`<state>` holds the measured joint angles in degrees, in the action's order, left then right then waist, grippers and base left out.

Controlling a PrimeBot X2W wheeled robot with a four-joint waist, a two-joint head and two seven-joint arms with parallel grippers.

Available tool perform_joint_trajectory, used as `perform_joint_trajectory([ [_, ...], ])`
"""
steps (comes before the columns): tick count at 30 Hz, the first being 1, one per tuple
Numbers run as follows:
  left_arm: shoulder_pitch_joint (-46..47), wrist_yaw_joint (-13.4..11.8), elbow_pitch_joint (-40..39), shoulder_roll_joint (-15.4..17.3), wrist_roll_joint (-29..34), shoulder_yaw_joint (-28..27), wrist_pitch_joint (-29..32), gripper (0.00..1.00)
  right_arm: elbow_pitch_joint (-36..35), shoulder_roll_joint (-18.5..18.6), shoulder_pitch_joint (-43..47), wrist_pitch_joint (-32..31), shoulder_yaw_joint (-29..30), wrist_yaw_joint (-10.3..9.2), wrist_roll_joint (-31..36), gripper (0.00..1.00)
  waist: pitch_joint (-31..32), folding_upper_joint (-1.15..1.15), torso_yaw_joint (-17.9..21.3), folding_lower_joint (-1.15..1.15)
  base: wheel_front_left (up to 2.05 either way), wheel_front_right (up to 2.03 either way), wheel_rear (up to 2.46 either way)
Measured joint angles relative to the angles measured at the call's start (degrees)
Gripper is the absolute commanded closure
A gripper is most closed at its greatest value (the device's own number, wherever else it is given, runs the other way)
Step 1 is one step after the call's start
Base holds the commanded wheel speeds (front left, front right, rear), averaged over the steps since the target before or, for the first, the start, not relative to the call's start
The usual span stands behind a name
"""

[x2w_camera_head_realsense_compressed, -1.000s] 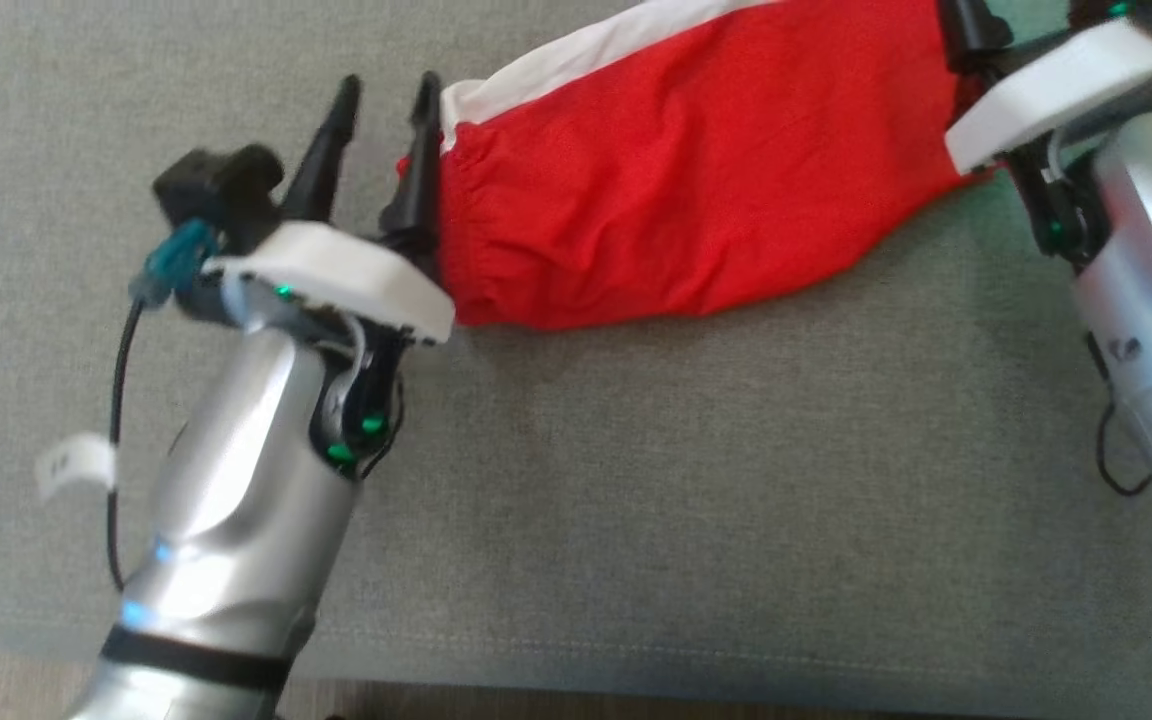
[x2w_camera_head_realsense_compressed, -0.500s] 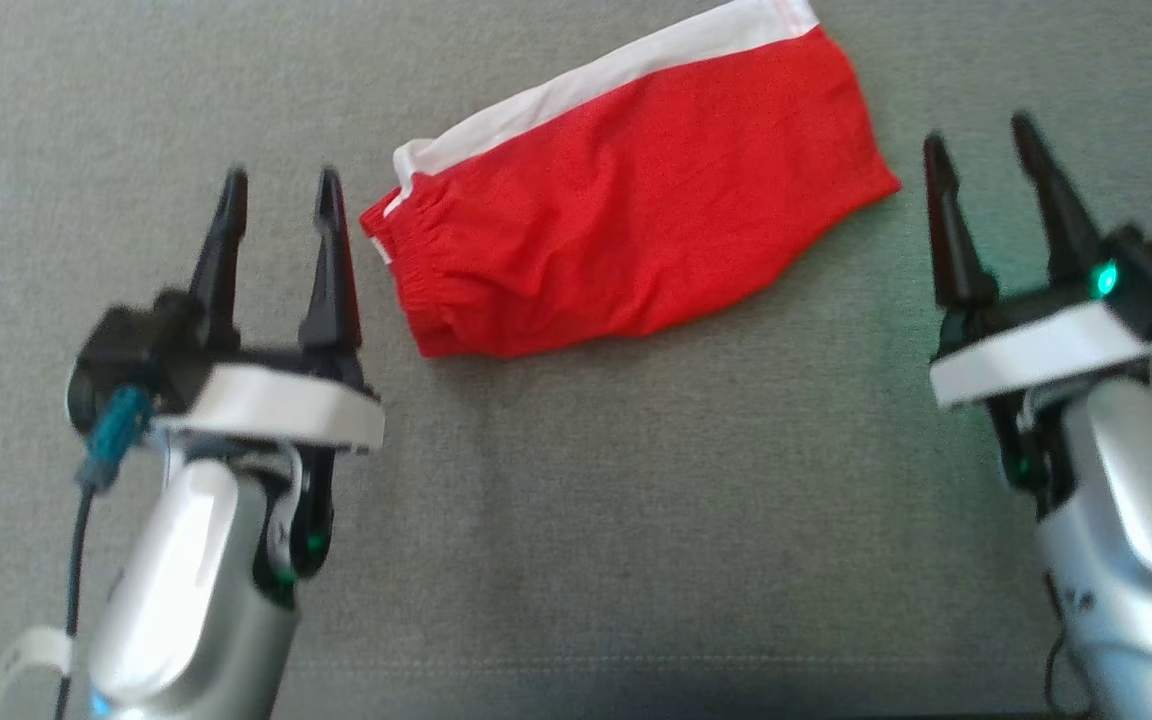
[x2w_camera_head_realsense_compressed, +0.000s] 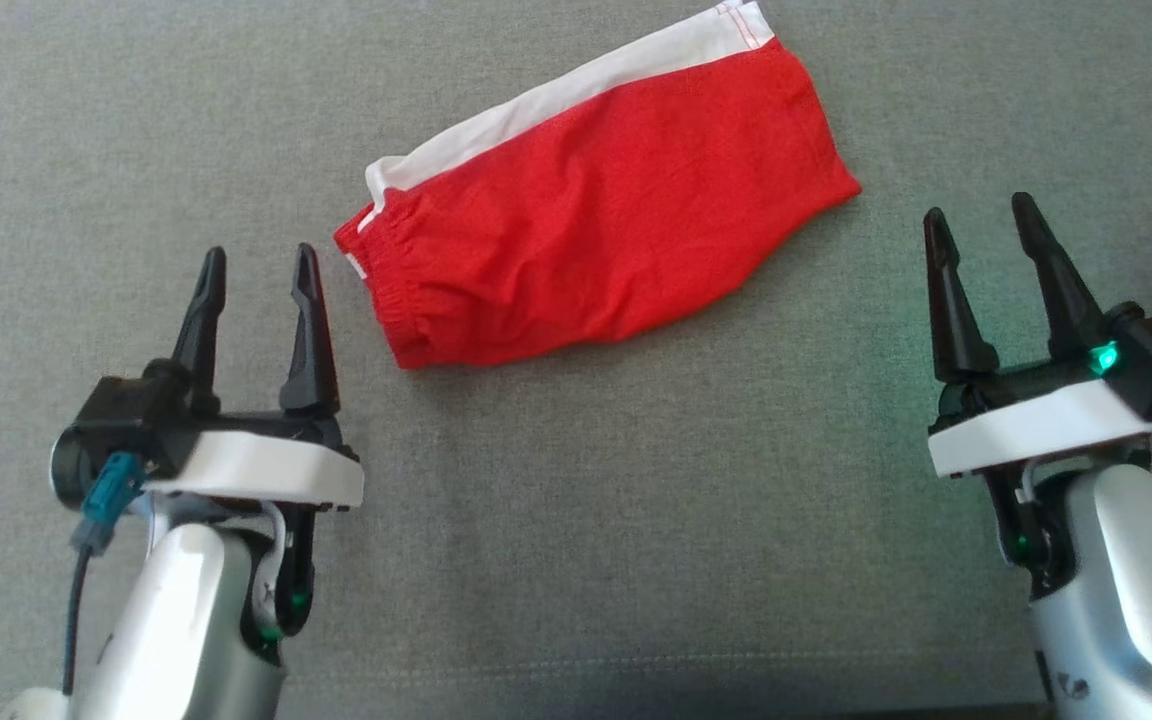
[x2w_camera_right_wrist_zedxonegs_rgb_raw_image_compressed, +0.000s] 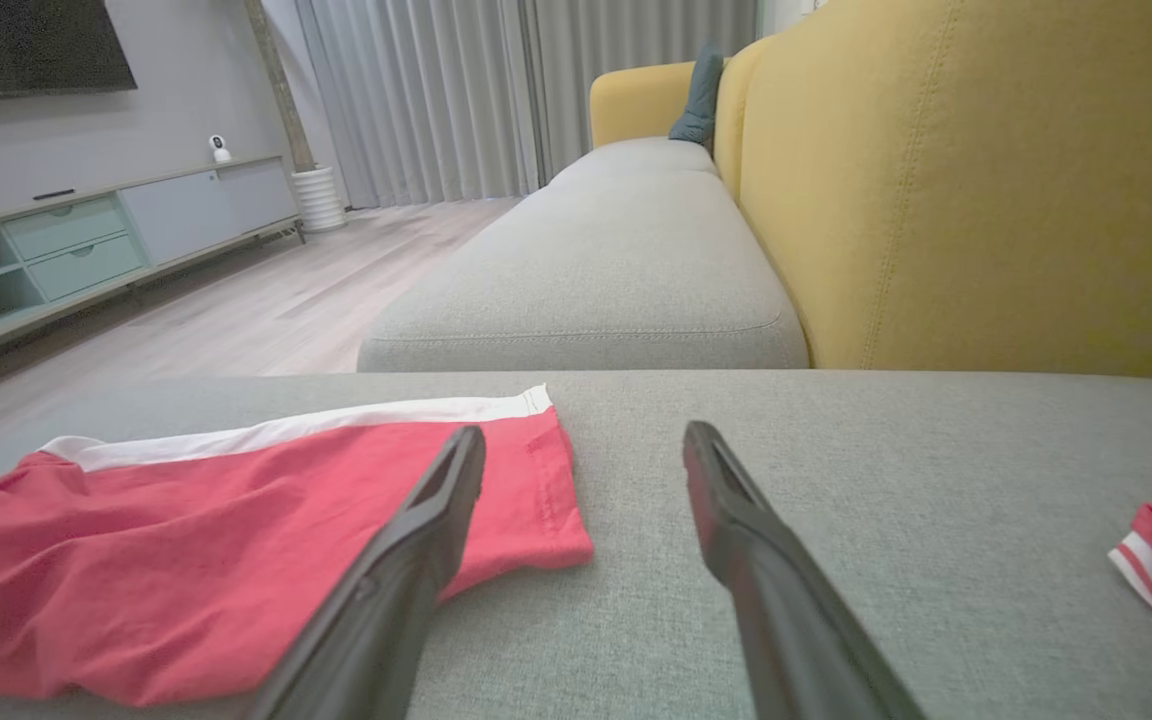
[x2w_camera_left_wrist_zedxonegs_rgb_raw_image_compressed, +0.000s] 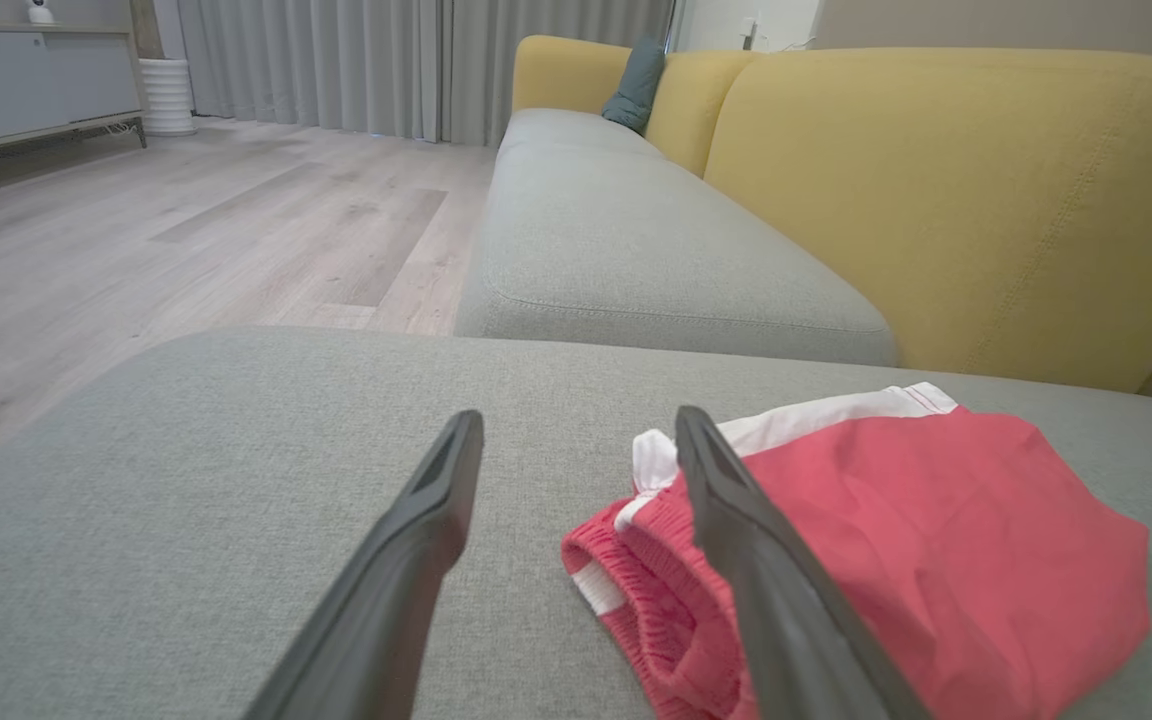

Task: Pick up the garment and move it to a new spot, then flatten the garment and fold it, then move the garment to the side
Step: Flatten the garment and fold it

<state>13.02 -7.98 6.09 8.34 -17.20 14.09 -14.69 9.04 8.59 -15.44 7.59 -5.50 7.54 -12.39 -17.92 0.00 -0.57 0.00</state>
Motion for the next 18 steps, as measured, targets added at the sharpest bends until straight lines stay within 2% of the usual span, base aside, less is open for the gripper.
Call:
perform_joint_trajectory([
  [14, 0.3, 2.2, 0.5, -1.6, 2.6, -1.6, 0.0, 0.00, -2.0, -0.5, 0.0, -1.7, 0.7, 0.00, 0.5, 0.00, -1.3, 0.00, 0.0, 0.00, 0.00, 0.00, 0.00],
  [18, 1.6, 2.8, 0.4, -2.3, 3.1, -1.6, 0.0, 0.00, -0.6, 0.2, -1.5, -4.0, 0.5, 0.00, 0.5, 0.00, -3.2, 0.00, -0.6, 0.00, 0.00, 0.00, 0.00],
])
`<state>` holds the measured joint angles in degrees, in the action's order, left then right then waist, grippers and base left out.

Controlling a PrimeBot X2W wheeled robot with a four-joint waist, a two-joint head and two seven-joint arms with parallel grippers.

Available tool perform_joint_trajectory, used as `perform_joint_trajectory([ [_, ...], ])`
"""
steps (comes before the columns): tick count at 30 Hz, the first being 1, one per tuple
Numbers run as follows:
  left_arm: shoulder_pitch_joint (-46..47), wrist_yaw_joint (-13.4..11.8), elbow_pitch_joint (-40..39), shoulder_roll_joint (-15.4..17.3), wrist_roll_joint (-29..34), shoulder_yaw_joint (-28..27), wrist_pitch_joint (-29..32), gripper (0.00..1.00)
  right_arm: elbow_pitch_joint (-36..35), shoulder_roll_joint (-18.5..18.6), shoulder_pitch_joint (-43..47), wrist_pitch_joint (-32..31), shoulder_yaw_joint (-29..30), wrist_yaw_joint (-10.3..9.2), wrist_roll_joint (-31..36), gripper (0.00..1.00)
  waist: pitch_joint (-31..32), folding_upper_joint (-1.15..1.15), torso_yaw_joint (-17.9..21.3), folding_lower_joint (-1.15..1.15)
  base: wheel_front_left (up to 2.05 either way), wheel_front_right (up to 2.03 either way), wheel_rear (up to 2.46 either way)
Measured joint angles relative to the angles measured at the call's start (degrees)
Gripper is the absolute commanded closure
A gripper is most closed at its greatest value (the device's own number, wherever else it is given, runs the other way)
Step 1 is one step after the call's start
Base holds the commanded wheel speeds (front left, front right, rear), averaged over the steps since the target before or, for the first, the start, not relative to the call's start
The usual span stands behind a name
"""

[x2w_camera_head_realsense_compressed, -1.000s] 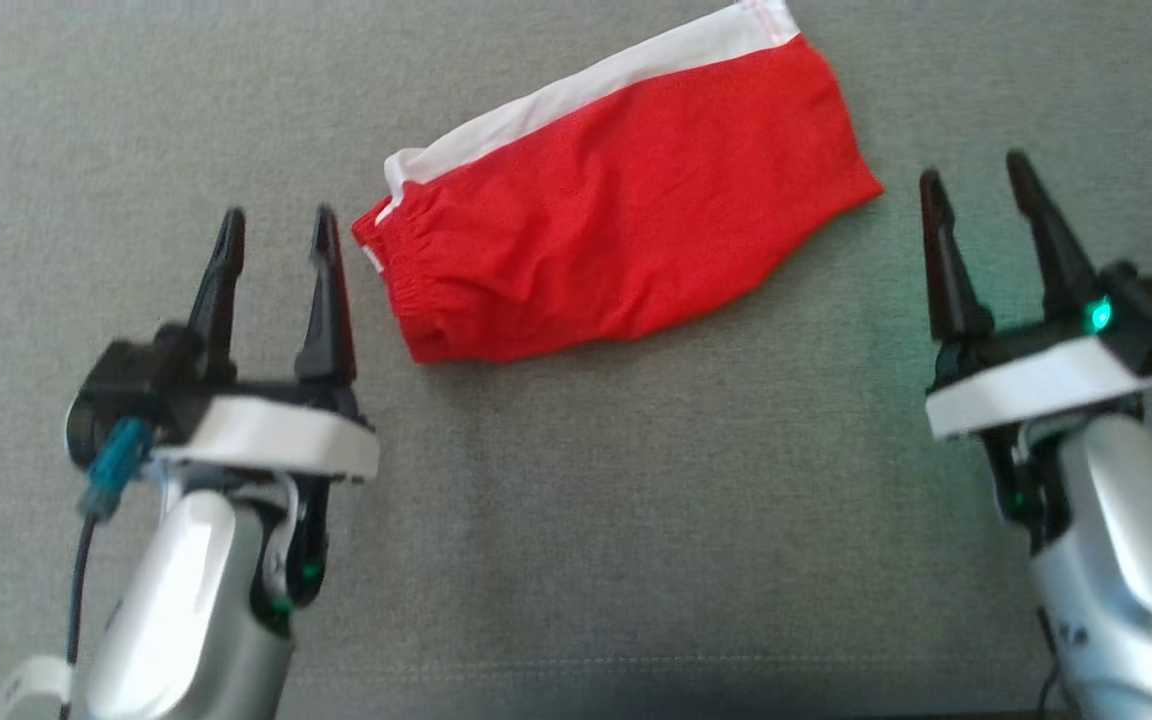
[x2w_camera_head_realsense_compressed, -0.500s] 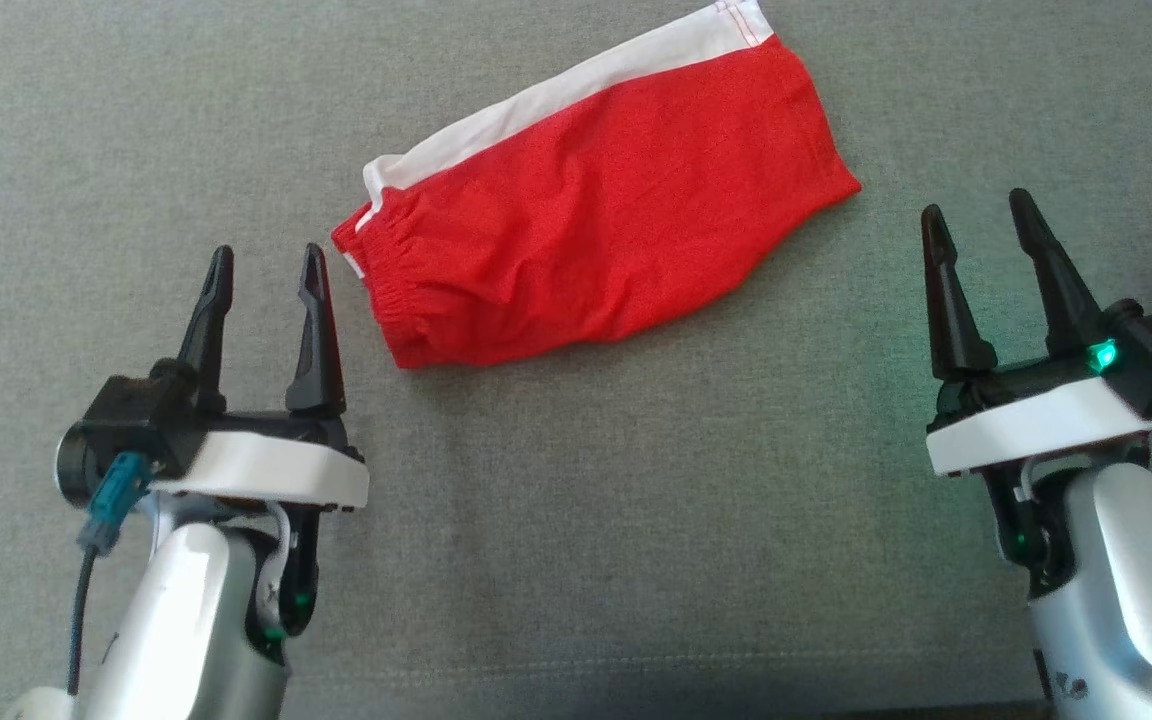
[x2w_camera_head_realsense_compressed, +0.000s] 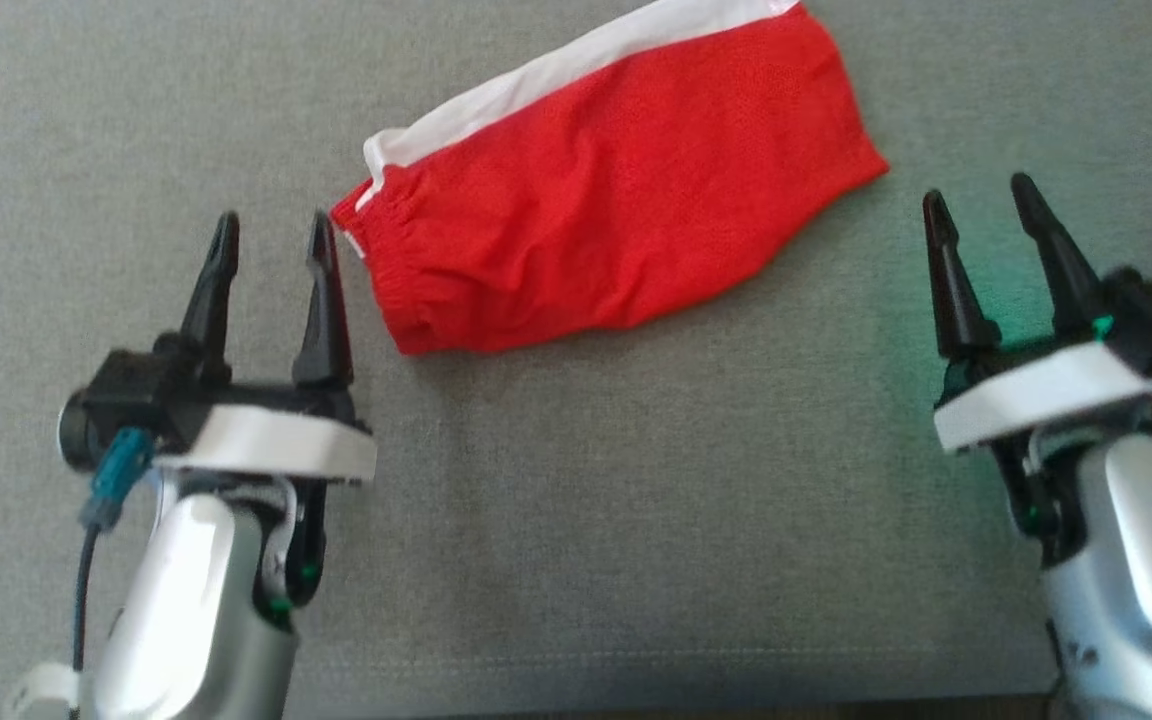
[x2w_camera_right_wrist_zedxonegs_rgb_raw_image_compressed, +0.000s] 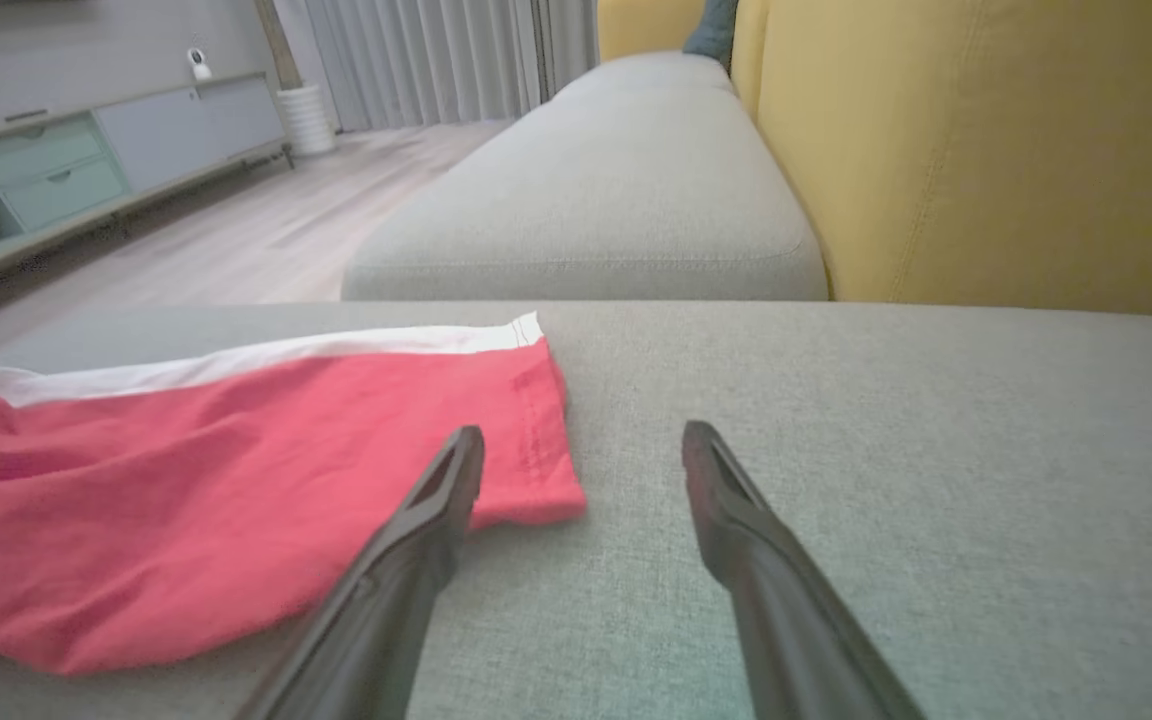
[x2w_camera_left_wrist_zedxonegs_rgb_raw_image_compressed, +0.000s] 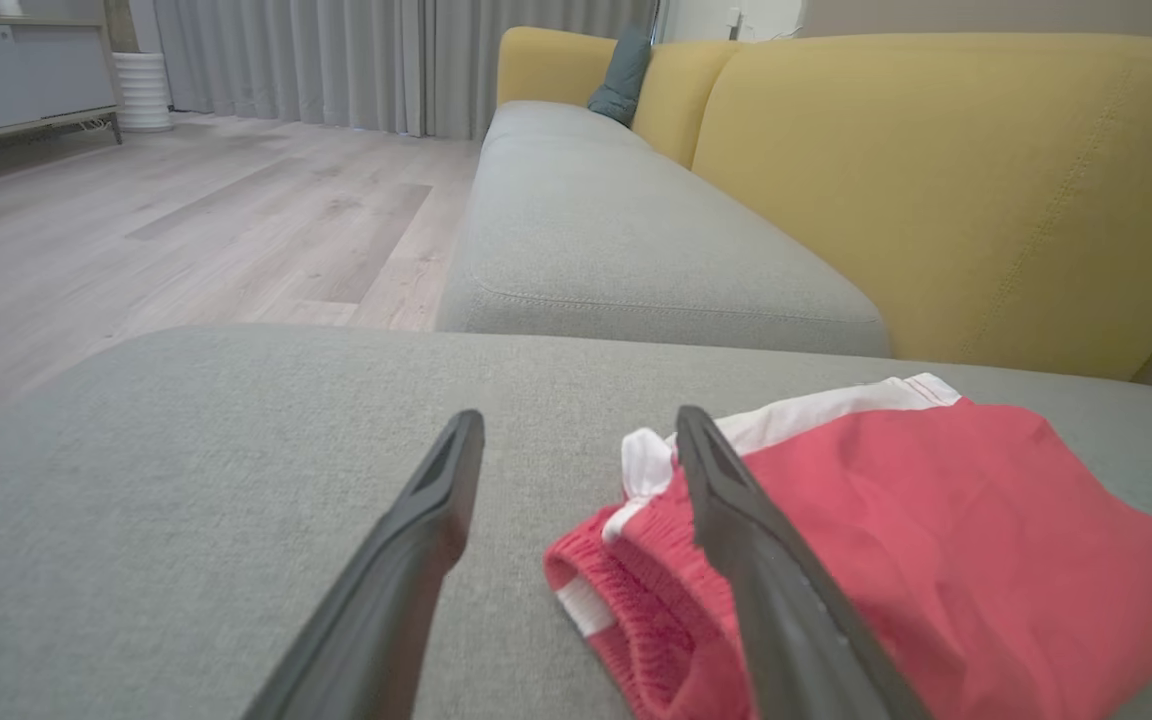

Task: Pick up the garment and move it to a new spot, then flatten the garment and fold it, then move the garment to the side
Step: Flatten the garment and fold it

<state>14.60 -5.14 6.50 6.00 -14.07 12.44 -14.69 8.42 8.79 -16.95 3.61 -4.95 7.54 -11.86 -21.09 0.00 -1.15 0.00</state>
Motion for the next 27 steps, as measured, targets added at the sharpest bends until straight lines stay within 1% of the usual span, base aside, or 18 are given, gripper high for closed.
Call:
perform_joint_trajectory([
  [5, 3.9, 1.1, -0.4, -1.3, 0.7, 0.2, 0.0, 0.00, 6.3, 2.7, -8.1, -4.1, -2.0, 0.00, -0.9, 0.00, -3.0, 0.00, -1.3, 0.00, 0.00, 0.00, 0.00],
  [8, 4.9, 1.6, -0.3, -1.7, 0.9, 0.2, 0.0, 0.00, 9.8, 3.5, -12.7, -7.2, -4.0, 0.00, -1.9, 0.00, -4.5, 0.00, -2.5, 0.00, 0.00, 0.00, 0.00],
  [12, 5.0, 1.7, 0.1, -2.5, 1.4, 0.1, 0.0, 0.00, 14.2, 4.4, -16.4, -13.3, -6.5, 0.00, -3.6, 0.00, -6.0, 0.00, -3.8, 0.00, 0.00, 0.00, 0.00],
  [14, 5.6, 2.1, 0.5, -2.7, 1.8, 0.0, 0.0, 0.00, 15.7, 4.7, -18.6, -17.3, -7.4, 0.00, -4.3, 0.00, -6.6, 0.00, -4.3, 0.00, 0.00, 0.00, 0.00],
  [18, 6.0, 2.3, 0.6, -2.9, 2.0, -0.2, 0.0, 0.00, 16.3, 4.7, -21.5, -21.5, -8.4, 0.00, -6.2, 0.00, -7.0, 0.00, -4.5, 0.00, 0.00, 0.00, 0.00],
  [19, 6.0, 2.7, 0.6, -3.0, 2.1, -0.2, 0.0, 0.00, 16.4, 4.7, -21.7, -22.2, -8.4, 0.00, -6.8, 0.18, -7.0, 0.00, -4.5, 0.00, 0.00, 0.00, 0.00],
  [20, 6.0, 2.7, 0.6, -3.0, 2.2, -0.2, 0.0, 0.00, 16.3, 4.8, -21.7, -22.6, -8.5, 0.00, -7.0, 0.18, -7.1, 0.00, -4.6, 0.00, 0.00, 0.00, 0.00],
  [21, 6.0, 2.7, 0.6, -3.1, 2.4, -0.2, 0.0, 0.00, 16.3, 4.8, -21.7, -22.7, -8.5, 0.00, -7.4, 0.53, -7.2, 0.00, -4.6, 0.00, 0.00, 0.00, 0.00],
  [22, 6.0, 2.7, 0.6, -3.2, 2.4, -0.3, 0.0, 0.00, 16.3, 4.8, -21.8, -22.7, -8.5, 0.00, -7.6, 1.00, -7.2, 0.00, -4.6, 0.00, 0.00, 0.00, 0.00],
  [24, 6.0, 2.9, 0.6, -3.3, 2.4, -0.3, 0.0, 0.00, 16.2, 4.6, -21.8, -22.7, -8.6, 0.00, -7.7, 1.00, -7.2, 0.00, -4.5, 0.00, 0.00, 0.00, 0.00],
  [27, 5.9, 3.2, 0.7, -3.3, 2.9, -0.5, 0.0, 0.00, 15.9, 4.2, -20.6, -20.8, -8.2, 0.00, -7.7, 1.00, -6.6, 0.00, -4.2, 0.00, 0.00, 0.00, 0.00],
])
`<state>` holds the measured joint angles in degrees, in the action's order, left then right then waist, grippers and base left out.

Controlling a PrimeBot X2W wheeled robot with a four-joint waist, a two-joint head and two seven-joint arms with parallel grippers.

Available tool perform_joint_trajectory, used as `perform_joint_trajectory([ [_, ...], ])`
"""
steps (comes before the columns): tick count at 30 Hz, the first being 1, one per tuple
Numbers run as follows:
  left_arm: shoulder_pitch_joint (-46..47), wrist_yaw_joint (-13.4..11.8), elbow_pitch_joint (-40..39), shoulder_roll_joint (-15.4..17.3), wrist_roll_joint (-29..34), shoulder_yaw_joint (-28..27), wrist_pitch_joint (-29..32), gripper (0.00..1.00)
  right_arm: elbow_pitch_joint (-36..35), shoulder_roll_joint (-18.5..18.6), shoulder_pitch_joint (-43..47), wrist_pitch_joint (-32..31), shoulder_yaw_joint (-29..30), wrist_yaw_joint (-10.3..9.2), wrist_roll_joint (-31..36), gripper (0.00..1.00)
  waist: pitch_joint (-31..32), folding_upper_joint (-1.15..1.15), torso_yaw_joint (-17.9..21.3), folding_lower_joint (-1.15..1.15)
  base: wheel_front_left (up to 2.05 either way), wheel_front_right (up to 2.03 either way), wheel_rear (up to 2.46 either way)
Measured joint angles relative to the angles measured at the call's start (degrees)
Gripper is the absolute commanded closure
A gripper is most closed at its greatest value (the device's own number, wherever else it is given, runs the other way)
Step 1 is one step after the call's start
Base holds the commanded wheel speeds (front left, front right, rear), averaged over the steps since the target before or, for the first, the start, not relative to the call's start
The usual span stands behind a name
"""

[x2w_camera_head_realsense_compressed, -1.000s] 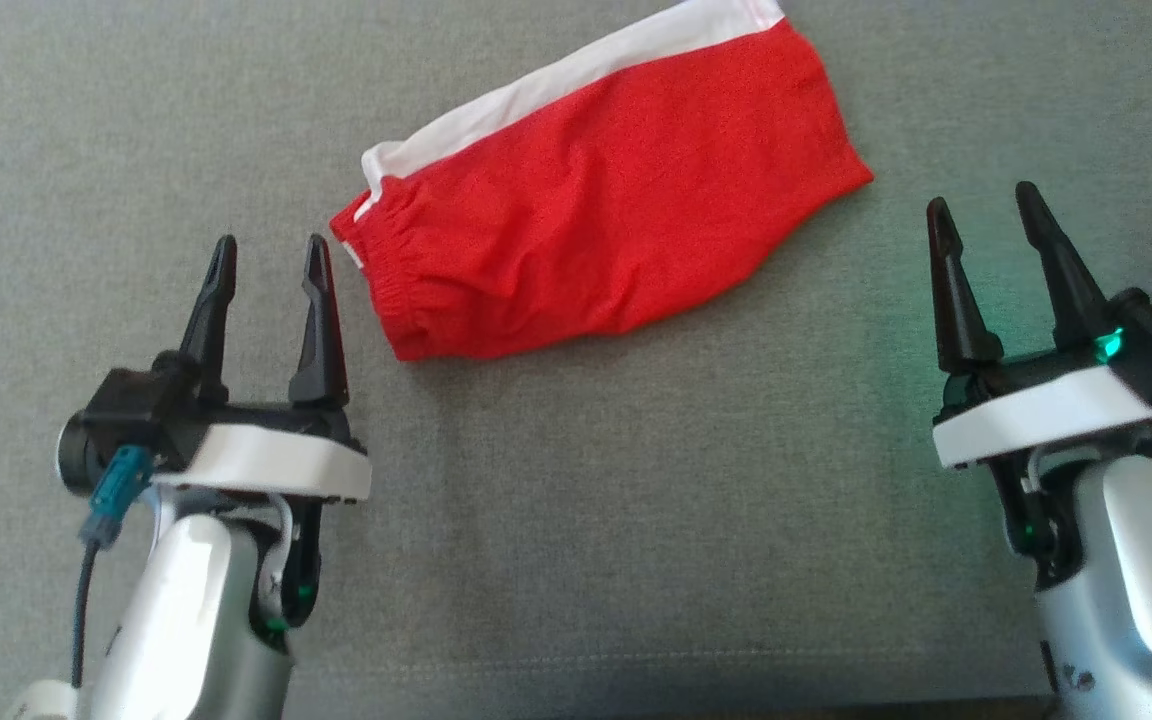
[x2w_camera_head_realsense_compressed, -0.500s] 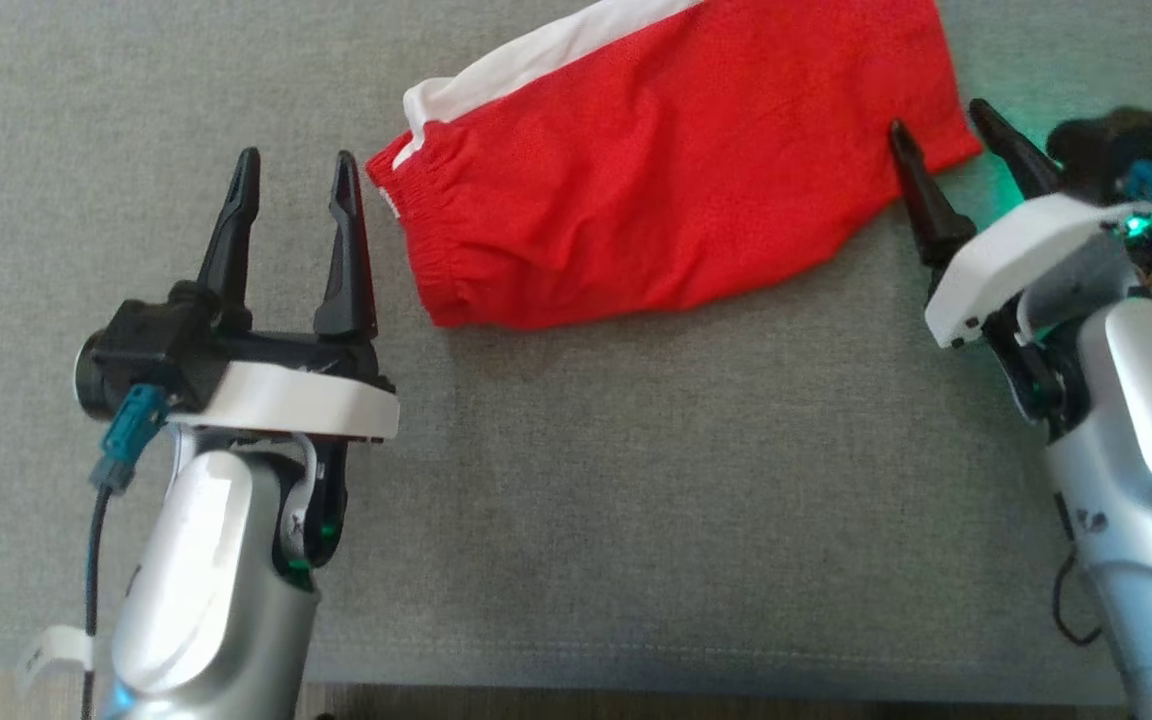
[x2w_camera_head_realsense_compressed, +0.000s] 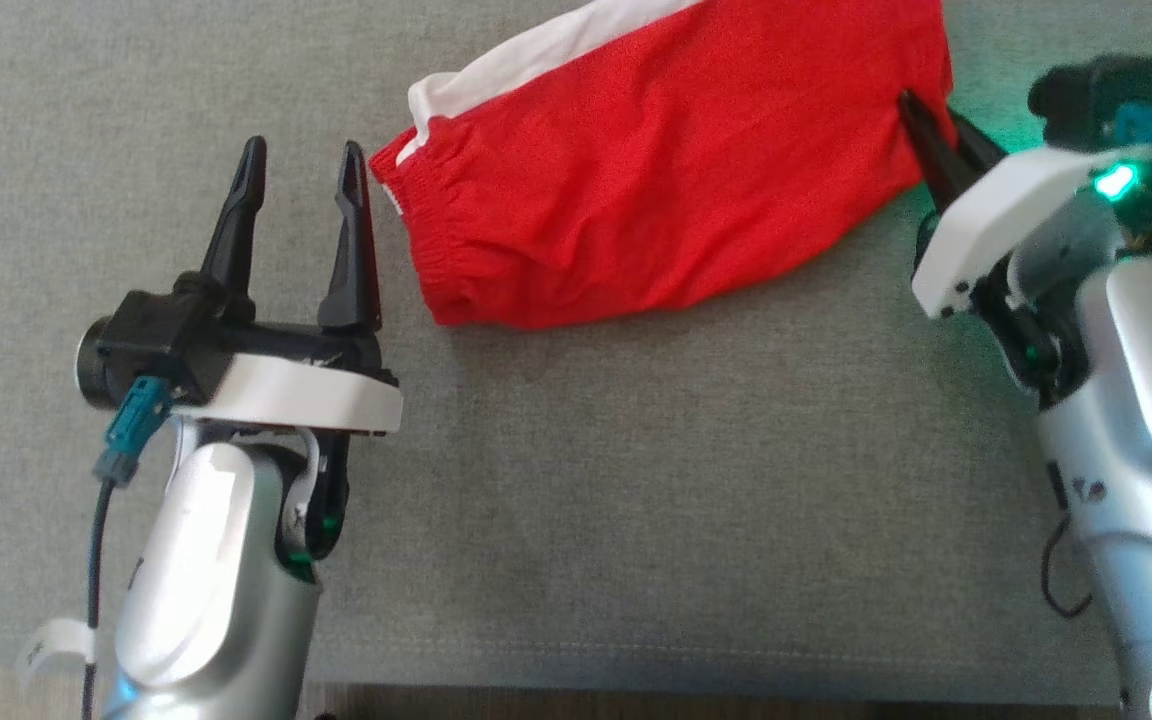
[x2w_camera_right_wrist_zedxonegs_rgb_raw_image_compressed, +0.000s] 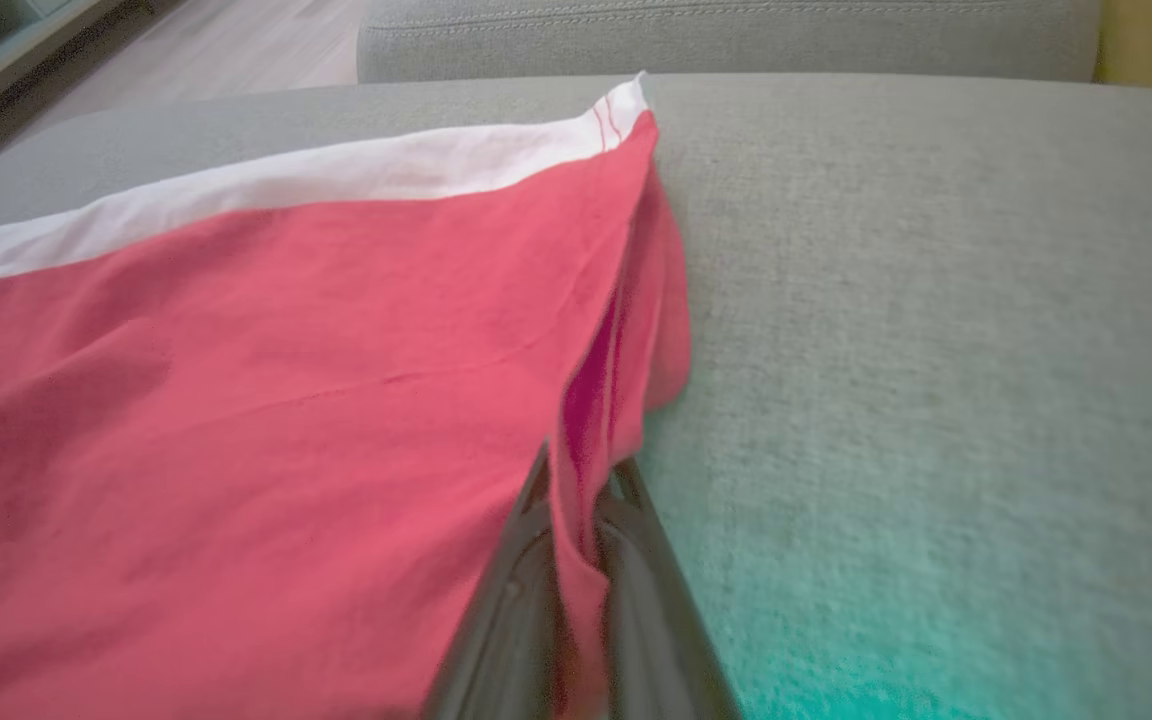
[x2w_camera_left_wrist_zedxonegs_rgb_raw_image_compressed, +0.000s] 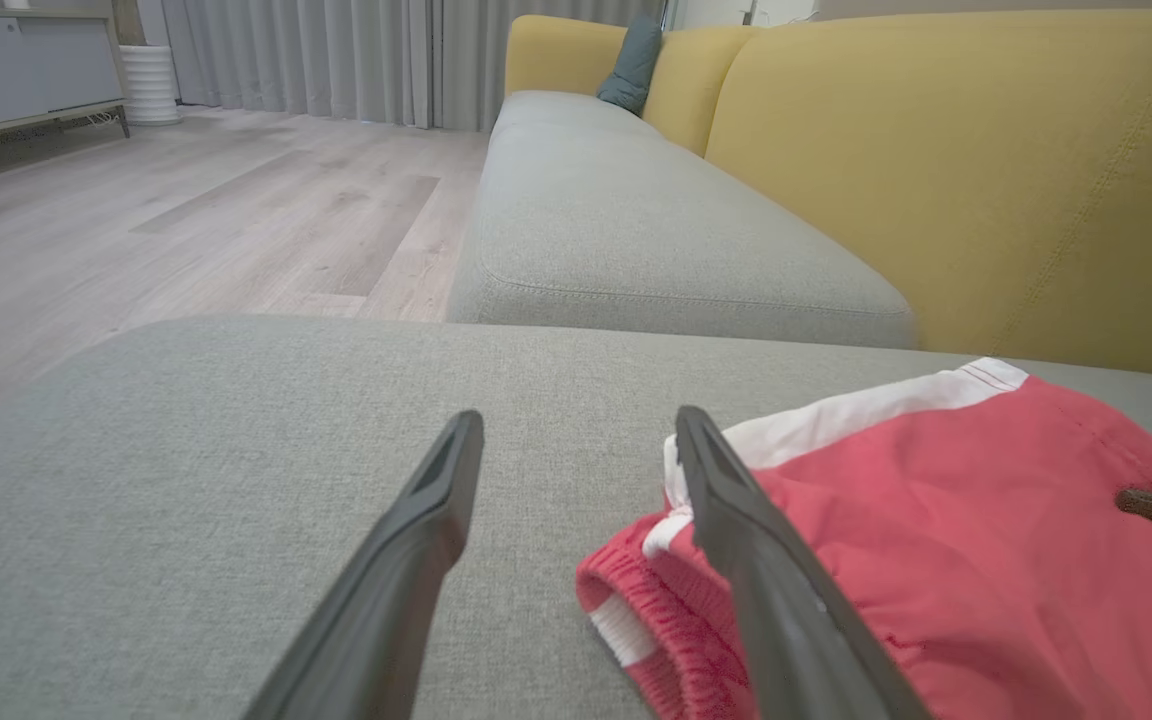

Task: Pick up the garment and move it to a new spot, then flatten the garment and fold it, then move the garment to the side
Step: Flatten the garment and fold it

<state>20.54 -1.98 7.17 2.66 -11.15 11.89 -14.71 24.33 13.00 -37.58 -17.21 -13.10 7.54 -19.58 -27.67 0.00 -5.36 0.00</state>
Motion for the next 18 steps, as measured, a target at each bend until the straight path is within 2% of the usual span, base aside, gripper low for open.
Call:
perform_joint_trajectory([
  [6, -0.9, 0.0, 0.5, -0.2, 0.6, -1.6, 0.0, 0.00, -4.0, -2.9, 10.0, 4.6, 3.5, 0.00, 0.9, 1.00, 2.5, 0.00, 1.4, 0.00, 0.00, 0.00, 0.00],
  [12, -3.9, 0.1, 0.8, -0.3, 1.0, -1.9, 0.0, 0.00, -8.0, -5.5, 19.1, 6.3, 6.1, 0.00, 1.0, 1.00, 5.0, 0.00, 3.0, 0.00, 0.00, 0.00, 0.00],
  [18, -7.0, 0.5, 1.6, -0.2, 1.5, -2.4, 0.0, 0.00, -9.2, -6.6, 25.9, 7.2, 10.6, 0.00, 1.6, 1.00, 8.3, 0.00, 4.4, 0.00, 0.00, 0.00, 0.00],
])
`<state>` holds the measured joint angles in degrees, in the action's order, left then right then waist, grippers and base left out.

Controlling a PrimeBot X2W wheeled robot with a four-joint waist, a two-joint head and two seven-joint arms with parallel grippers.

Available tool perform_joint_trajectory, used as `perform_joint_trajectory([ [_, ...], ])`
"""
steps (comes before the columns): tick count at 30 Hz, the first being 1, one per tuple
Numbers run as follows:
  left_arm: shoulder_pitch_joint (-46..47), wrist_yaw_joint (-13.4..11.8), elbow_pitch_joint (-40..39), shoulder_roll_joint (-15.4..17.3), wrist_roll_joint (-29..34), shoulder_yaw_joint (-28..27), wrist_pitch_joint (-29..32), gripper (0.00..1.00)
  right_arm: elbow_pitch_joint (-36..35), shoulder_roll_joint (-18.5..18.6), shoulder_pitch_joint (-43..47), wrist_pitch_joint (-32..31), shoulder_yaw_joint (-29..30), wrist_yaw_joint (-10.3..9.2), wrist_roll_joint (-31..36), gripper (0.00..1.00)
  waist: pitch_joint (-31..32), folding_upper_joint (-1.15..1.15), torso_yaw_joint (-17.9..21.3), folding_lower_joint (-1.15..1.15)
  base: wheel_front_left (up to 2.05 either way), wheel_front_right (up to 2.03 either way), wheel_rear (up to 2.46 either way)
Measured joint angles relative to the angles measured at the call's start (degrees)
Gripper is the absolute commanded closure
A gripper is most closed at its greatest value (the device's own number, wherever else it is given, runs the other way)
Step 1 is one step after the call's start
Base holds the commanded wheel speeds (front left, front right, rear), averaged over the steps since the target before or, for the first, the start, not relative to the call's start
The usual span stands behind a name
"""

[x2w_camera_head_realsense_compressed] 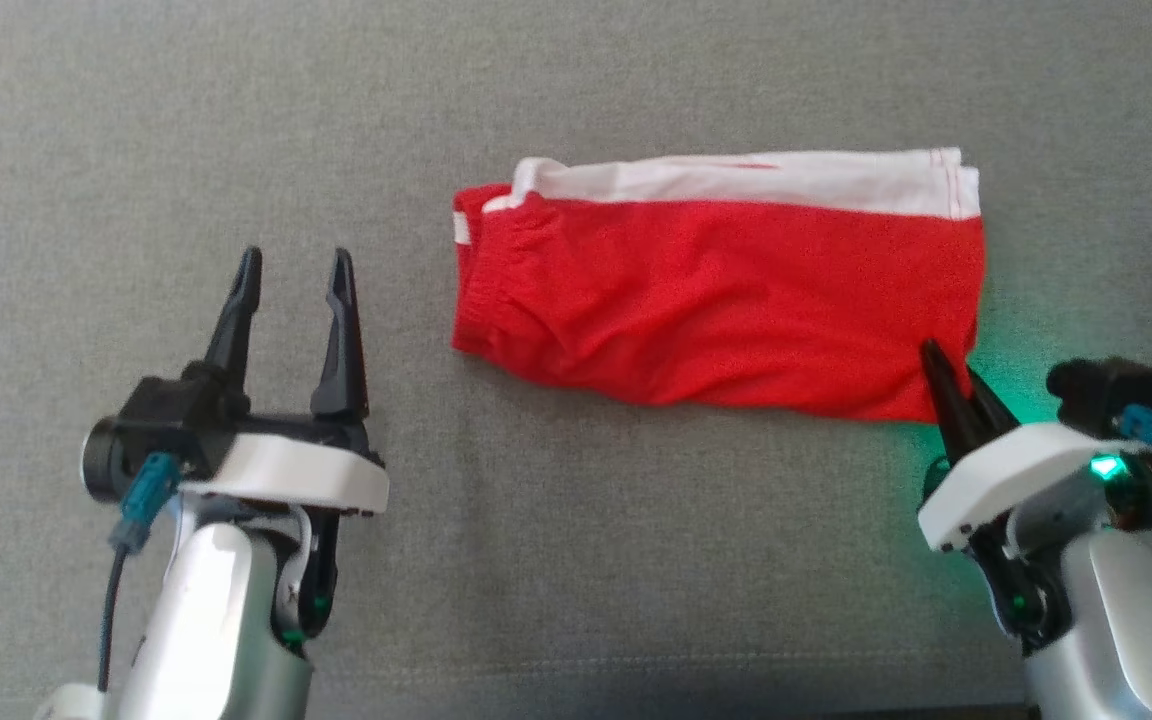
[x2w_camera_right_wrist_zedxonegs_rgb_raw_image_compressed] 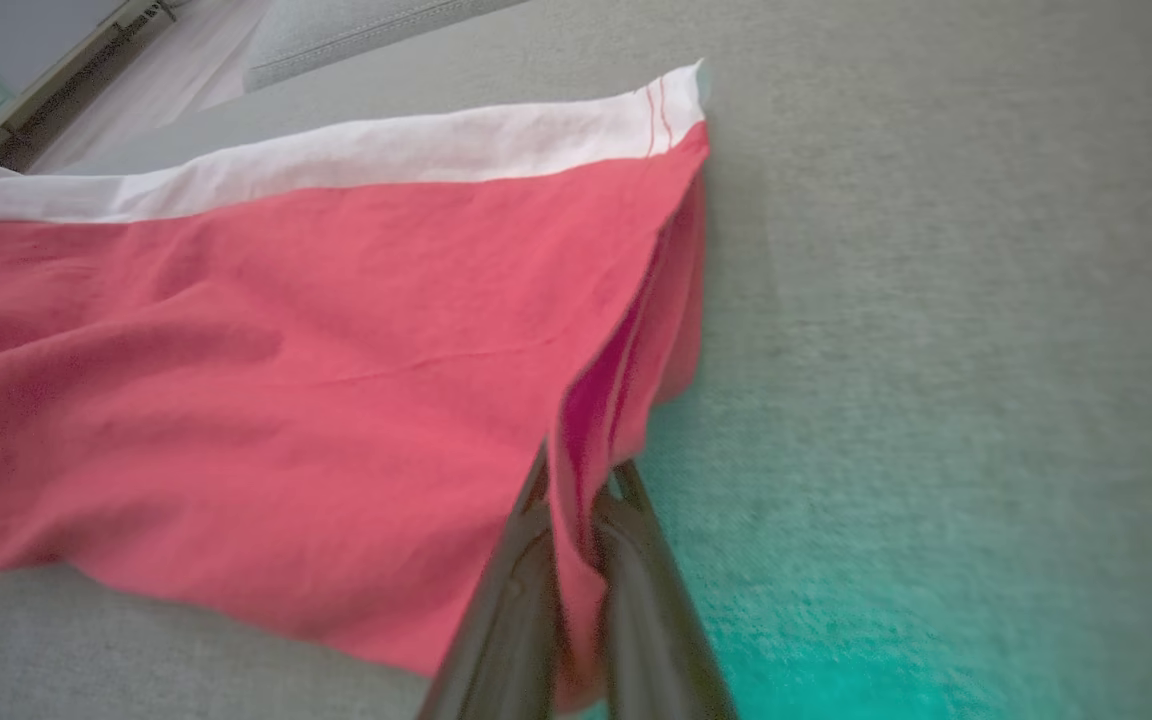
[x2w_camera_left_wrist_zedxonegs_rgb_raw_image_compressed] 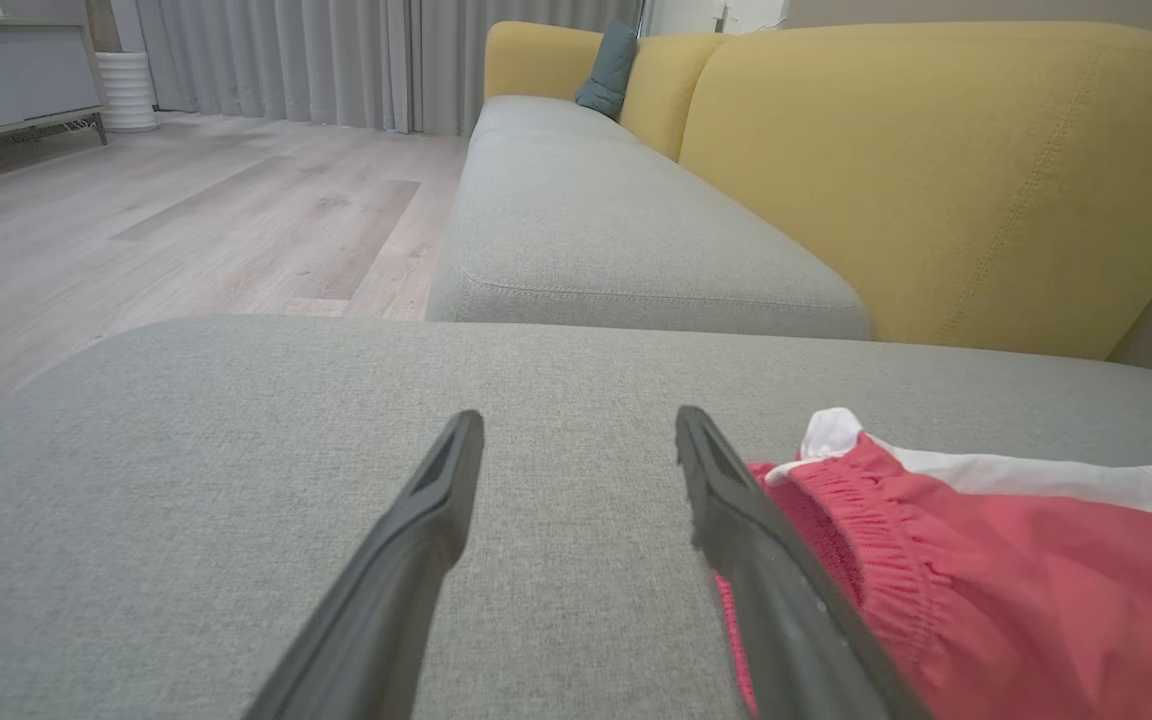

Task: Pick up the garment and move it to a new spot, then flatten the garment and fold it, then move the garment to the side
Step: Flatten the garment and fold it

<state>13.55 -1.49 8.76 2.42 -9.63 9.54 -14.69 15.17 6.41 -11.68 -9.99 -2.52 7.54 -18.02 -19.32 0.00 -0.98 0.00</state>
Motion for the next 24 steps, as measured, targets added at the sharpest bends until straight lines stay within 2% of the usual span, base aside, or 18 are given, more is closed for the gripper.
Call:
perform_joint_trajectory([
  [12, -1.7, 0.3, 0.6, 0.0, 0.0, 1.1, 0.0, 0.00, 0.2, -0.2, 1.4, -0.6, 2.1, 0.00, 1.7, 1.00, 2.9, 0.00, -0.2, 0.00, 0.00, 0.00, 0.00],
  [15, -1.7, 0.3, 0.7, 0.0, -0.1, 1.3, 0.0, 0.00, -2.3, -0.1, 0.2, -2.0, -1.4, 0.00, 2.3, 1.00, 3.7, 0.00, -0.3, 0.00, 0.00, 0.00, 0.00],
  [19, -1.7, 0.3, 0.7, 0.0, -0.1, 1.5, 0.0, 0.00, -6.4, -0.2, -6.0, -4.3, -9.2, 0.00, 2.5, 1.00, 4.3, 0.00, -0.6, 0.00, 0.00, 0.00, 0.00],
  [24, -1.7, 0.3, 0.8, 0.0, -0.7, 2.5, 0.0, 0.00, -6.5, -0.9, -13.1, -5.1, -18.8, 0.00, 0.6, 1.00, 4.3, 0.00, -1.8, 0.00, 0.00, 0.00, 0.00],
])
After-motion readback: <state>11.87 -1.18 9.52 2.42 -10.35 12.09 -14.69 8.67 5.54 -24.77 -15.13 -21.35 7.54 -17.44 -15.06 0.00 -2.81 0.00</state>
